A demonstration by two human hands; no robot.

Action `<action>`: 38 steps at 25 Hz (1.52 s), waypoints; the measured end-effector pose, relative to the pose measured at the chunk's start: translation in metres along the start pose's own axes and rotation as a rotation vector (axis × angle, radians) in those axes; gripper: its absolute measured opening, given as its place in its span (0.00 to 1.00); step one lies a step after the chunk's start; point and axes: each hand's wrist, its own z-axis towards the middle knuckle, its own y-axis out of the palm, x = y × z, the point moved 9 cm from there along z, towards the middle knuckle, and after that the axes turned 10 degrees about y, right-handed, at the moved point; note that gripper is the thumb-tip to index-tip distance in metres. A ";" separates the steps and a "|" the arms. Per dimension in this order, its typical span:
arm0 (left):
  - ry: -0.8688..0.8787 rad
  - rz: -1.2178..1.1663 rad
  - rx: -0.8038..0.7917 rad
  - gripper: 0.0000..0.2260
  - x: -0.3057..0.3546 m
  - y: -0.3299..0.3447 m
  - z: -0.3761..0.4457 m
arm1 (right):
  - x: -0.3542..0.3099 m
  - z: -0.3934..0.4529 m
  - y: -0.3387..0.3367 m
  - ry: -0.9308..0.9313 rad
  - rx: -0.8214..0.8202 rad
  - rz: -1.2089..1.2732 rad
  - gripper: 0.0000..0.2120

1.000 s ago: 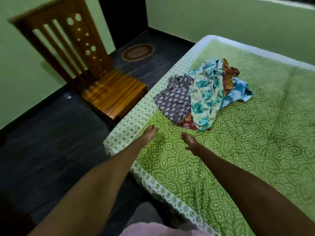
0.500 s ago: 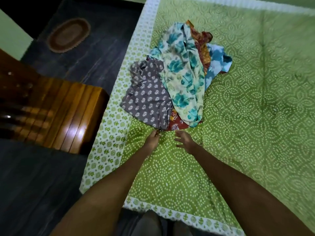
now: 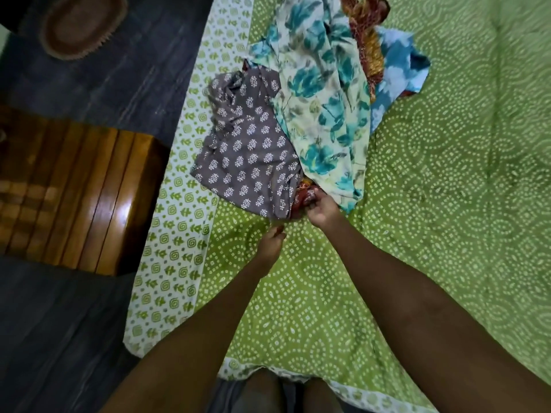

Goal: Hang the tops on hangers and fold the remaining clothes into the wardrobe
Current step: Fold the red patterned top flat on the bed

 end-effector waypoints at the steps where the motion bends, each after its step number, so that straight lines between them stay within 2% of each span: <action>1: -0.051 -0.068 0.027 0.14 0.006 0.000 -0.005 | -0.002 -0.011 0.008 -0.018 -0.035 -0.034 0.10; 3: -0.130 -0.295 0.059 0.15 0.029 0.003 -0.022 | 0.006 -0.041 0.020 -0.059 -0.105 -0.237 0.10; 6: -0.222 -0.646 -0.111 0.23 0.076 0.022 -0.045 | 0.034 -0.111 0.026 -0.169 -0.157 -0.506 0.13; 9: -0.188 -0.659 -0.173 0.21 0.124 0.022 -0.063 | 0.056 -0.190 0.027 -0.236 -0.325 -0.676 0.10; 11: -0.114 -0.575 -0.136 0.19 0.150 0.014 -0.082 | 0.074 -0.232 0.015 -0.154 -0.480 -0.798 0.07; 13: -0.037 -0.484 -0.105 0.17 0.162 0.002 -0.102 | 0.081 -0.259 -0.005 -0.091 -0.511 -0.870 0.05; 15: -0.021 -0.402 -0.153 0.16 0.161 -0.002 -0.130 | 0.070 -0.263 -0.025 -0.098 -0.431 -0.759 0.06; 17: -0.003 -0.274 -0.213 0.14 0.152 -0.006 -0.153 | 0.053 -0.254 -0.038 -0.099 -0.372 -0.395 0.08; 19: -0.028 -0.177 -0.316 0.14 0.136 -0.011 -0.186 | 0.048 -0.245 -0.039 -0.012 -0.382 -0.083 0.17; 20: -0.036 -0.144 -0.338 0.13 0.128 -0.019 -0.203 | 0.049 -0.246 -0.036 0.031 -0.381 -0.016 0.22; 22: -0.082 -0.114 -0.423 0.14 0.107 -0.033 -0.234 | 0.053 -0.252 -0.022 0.098 -0.374 0.015 0.27; 24: -0.127 -0.156 -0.581 0.20 0.093 -0.036 -0.270 | 0.056 -0.256 -0.006 0.074 -0.337 -0.079 0.18; 26: -0.122 -0.147 -0.652 0.24 0.079 -0.036 -0.279 | 0.058 -0.267 0.007 -0.017 -0.288 -0.223 0.10; 27: -0.116 -0.129 -0.644 0.21 0.077 -0.038 -0.281 | 0.058 -0.272 0.013 -0.068 -0.287 -0.275 0.11; 30: -0.059 -0.194 -0.464 0.14 0.082 -0.040 -0.267 | 0.056 -0.307 0.017 -0.213 -0.287 -0.480 0.13; 32: -0.006 -0.388 -0.361 0.19 0.101 -0.033 -0.257 | 0.063 -0.326 0.013 -0.306 -0.287 -0.697 0.07; 34: 0.022 -0.555 -0.266 0.23 0.127 -0.027 -0.246 | 0.084 -0.344 0.007 -0.362 -0.367 -0.881 0.09; 36: 0.071 -0.636 -0.222 0.22 0.152 -0.021 -0.238 | 0.104 -0.358 -0.012 -0.328 -0.397 -1.060 0.12; 38: 0.050 -0.521 -0.161 0.21 0.151 -0.020 -0.234 | 0.107 -0.359 -0.041 -0.274 -0.351 -1.191 0.14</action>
